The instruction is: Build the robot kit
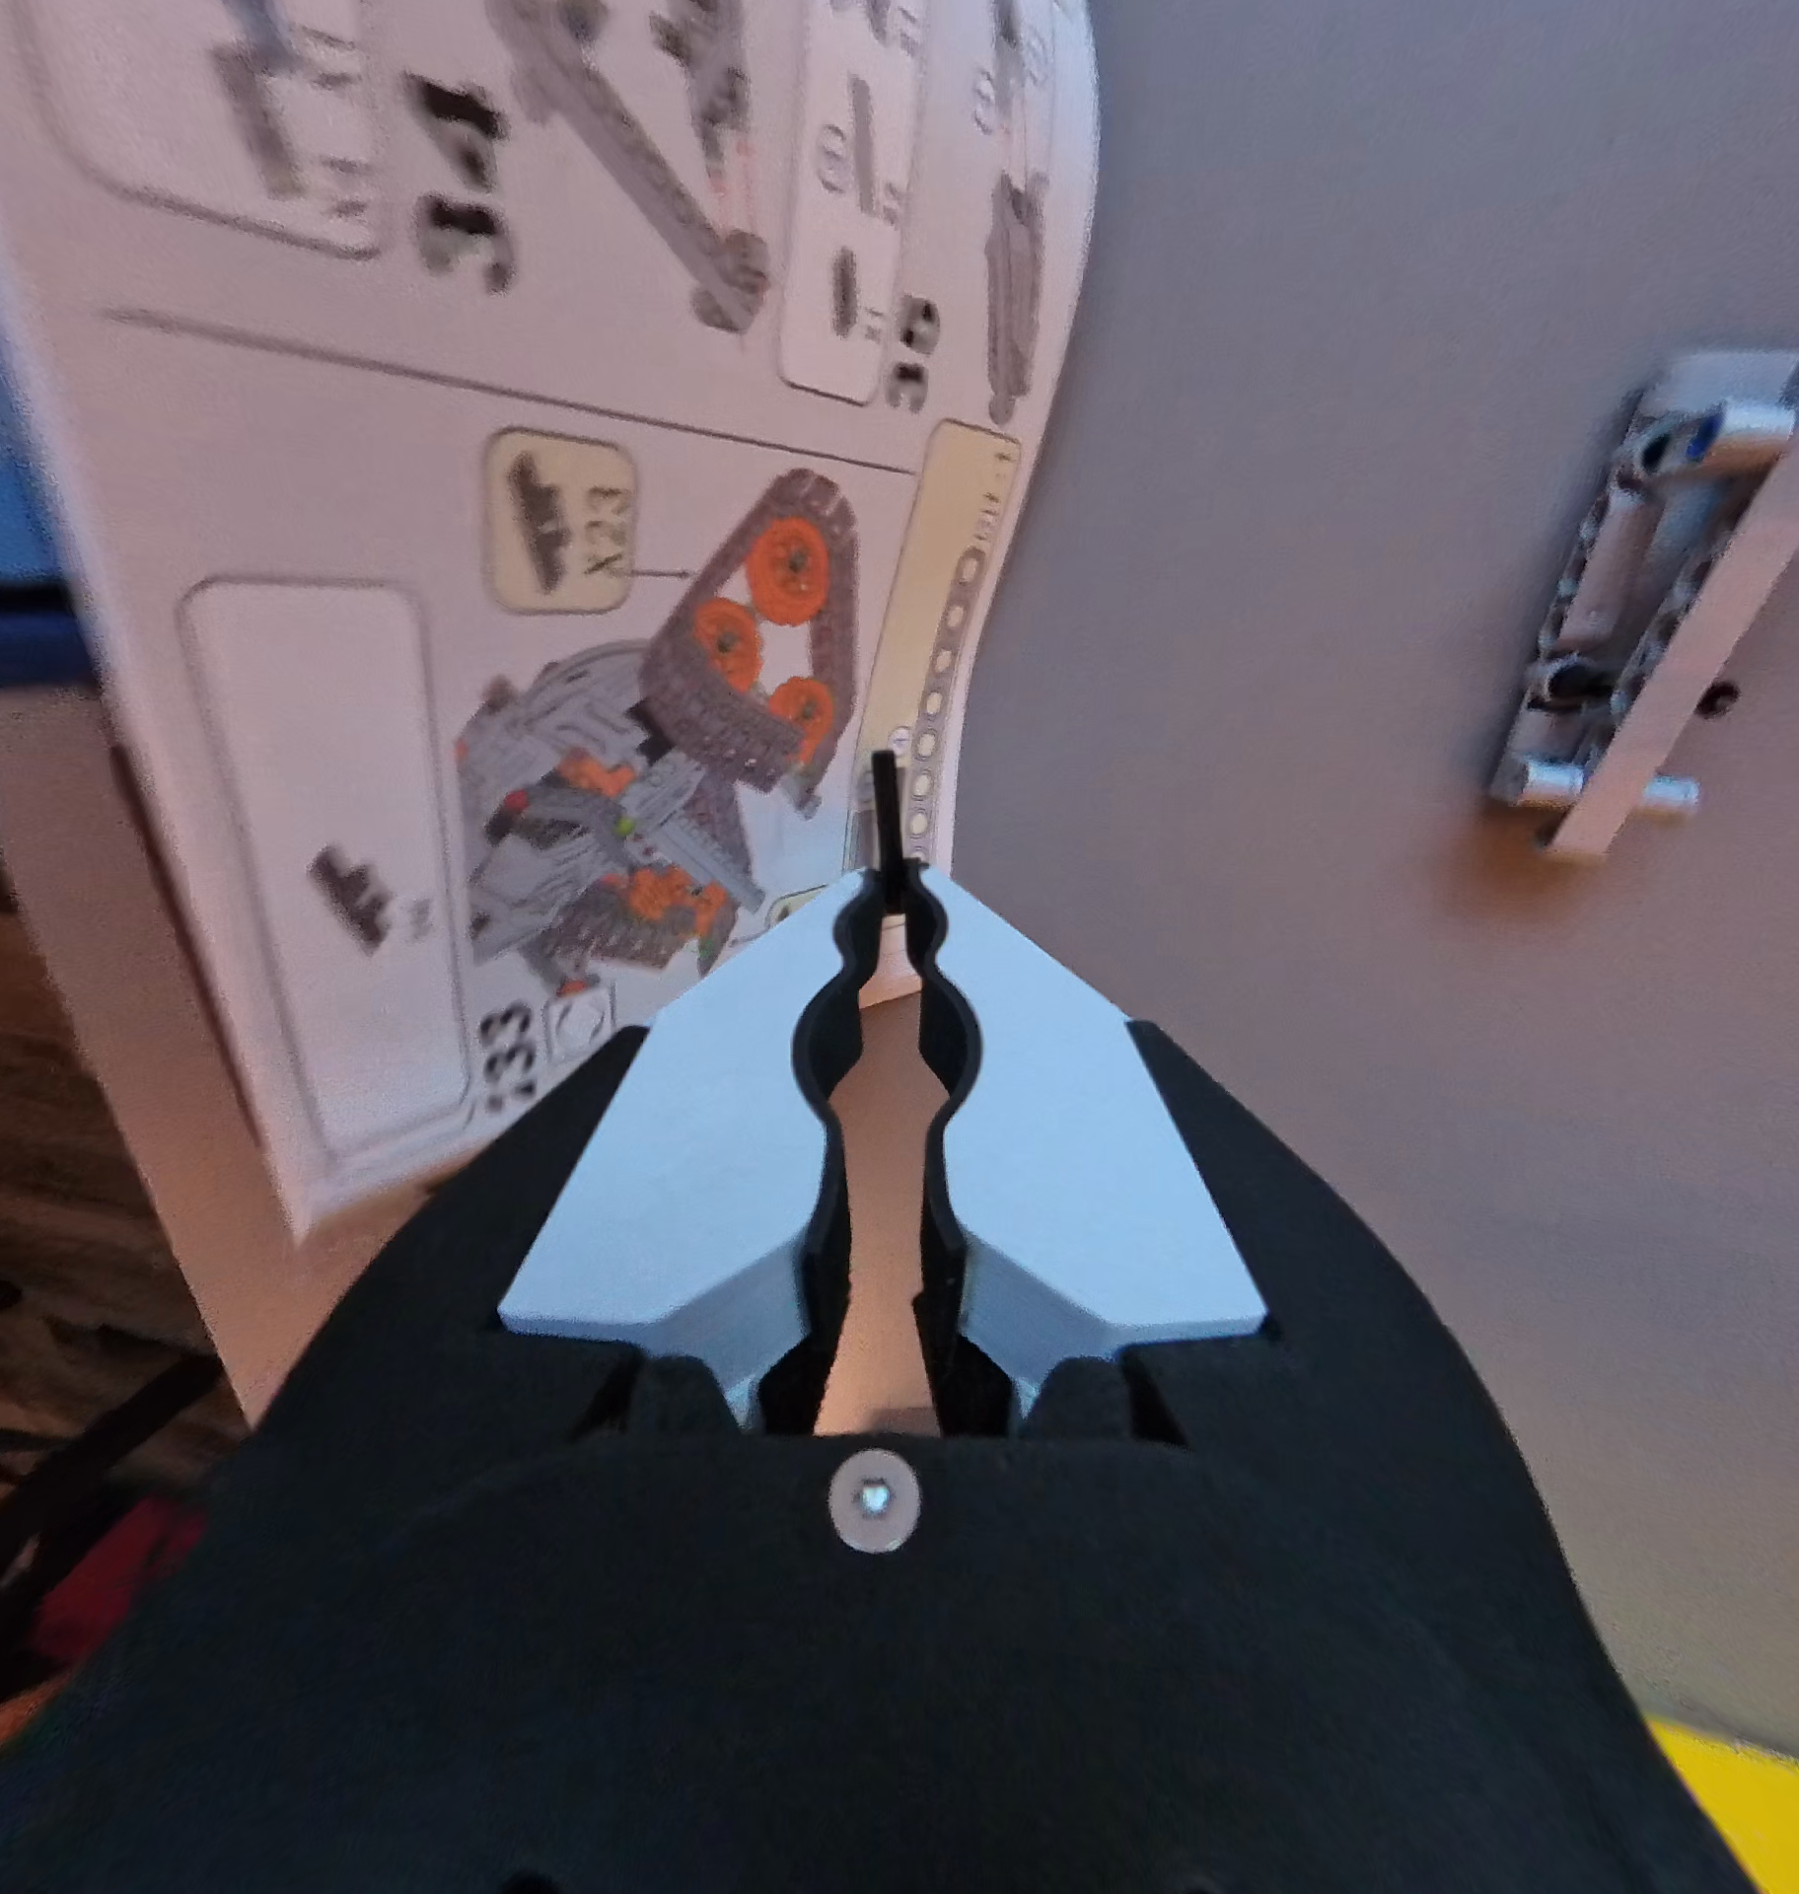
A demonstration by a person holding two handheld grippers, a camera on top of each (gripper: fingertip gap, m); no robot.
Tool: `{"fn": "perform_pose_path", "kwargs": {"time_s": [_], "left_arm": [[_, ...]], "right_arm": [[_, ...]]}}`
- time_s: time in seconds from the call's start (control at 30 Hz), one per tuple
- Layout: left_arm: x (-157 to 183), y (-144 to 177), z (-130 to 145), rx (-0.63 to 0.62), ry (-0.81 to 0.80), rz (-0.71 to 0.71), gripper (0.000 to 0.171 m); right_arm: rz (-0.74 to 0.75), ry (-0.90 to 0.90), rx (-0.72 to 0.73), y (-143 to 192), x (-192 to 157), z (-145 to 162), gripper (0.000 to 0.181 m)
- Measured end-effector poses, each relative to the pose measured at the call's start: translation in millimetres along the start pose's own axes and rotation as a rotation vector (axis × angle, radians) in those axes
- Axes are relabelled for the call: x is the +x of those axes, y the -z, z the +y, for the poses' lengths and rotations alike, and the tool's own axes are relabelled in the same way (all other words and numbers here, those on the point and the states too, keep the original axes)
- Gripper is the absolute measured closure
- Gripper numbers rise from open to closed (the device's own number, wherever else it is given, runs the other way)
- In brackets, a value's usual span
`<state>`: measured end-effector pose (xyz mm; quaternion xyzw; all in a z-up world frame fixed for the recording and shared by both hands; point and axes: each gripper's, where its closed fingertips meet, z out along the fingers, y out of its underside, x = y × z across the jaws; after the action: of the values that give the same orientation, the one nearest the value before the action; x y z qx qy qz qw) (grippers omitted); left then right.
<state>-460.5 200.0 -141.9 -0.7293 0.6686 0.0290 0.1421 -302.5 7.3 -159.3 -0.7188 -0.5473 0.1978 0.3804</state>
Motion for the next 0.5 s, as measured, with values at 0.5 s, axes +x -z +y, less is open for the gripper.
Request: {"fn": "perform_pose_path", "kwargs": {"time_s": [0.5], "left_arm": [[138.8,44.1,41.4,-0.036,0.175,0.194,0.170]], "right_arm": [[-0.006,0.006,0.002,0.6,-1.4,0.0,0.170]]}}
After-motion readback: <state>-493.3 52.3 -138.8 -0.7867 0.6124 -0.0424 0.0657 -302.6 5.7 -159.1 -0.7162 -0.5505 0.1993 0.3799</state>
